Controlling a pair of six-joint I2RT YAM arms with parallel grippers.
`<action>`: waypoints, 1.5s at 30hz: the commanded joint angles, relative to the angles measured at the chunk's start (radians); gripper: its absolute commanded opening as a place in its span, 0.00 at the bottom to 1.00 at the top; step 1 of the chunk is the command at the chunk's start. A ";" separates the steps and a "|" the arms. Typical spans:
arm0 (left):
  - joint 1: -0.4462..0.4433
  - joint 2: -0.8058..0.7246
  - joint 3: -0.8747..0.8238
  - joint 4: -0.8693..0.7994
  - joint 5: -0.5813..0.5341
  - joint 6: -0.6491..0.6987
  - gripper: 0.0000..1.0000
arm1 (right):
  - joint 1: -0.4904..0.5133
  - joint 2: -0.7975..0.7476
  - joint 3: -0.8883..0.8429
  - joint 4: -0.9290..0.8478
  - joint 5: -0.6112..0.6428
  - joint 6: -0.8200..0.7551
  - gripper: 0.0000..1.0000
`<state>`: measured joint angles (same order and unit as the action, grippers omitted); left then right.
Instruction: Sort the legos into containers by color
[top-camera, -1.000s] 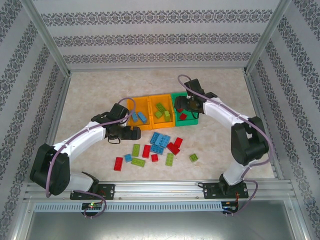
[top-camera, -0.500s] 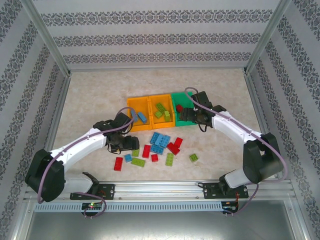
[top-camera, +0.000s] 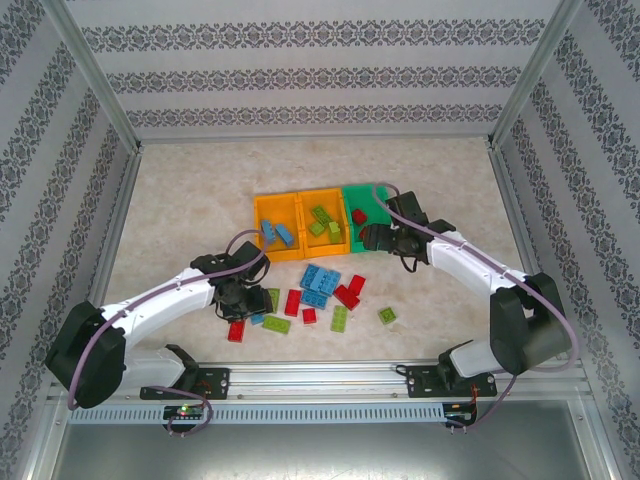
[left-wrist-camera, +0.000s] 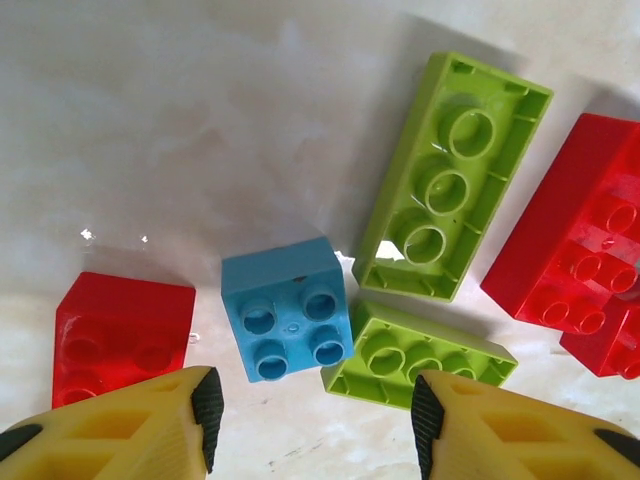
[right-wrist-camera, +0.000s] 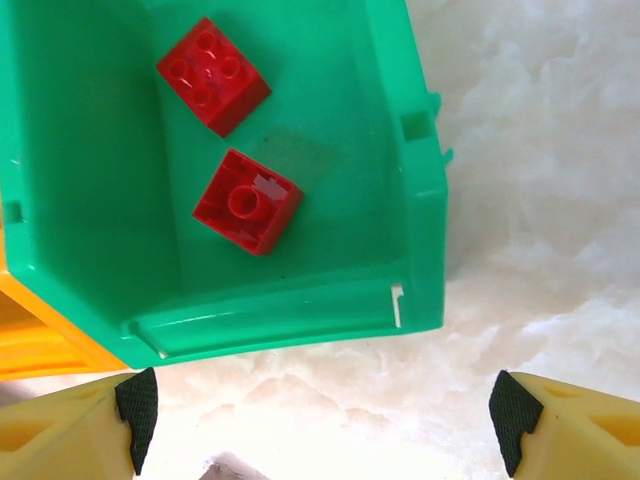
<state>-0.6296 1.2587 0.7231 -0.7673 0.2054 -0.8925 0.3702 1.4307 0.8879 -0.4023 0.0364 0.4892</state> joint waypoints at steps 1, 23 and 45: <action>-0.024 0.019 -0.008 0.020 -0.014 -0.057 0.54 | -0.019 -0.028 -0.029 0.025 0.010 -0.020 0.89; -0.021 0.170 0.006 0.062 -0.061 -0.004 0.46 | -0.051 -0.075 -0.060 0.015 0.007 -0.019 0.91; 0.032 0.205 0.013 0.070 -0.075 0.064 0.20 | -0.060 -0.145 -0.098 -0.019 0.035 -0.016 0.93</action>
<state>-0.6178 1.4353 0.7460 -0.7025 0.1825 -0.8562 0.3161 1.3132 0.8070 -0.3988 0.0444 0.4854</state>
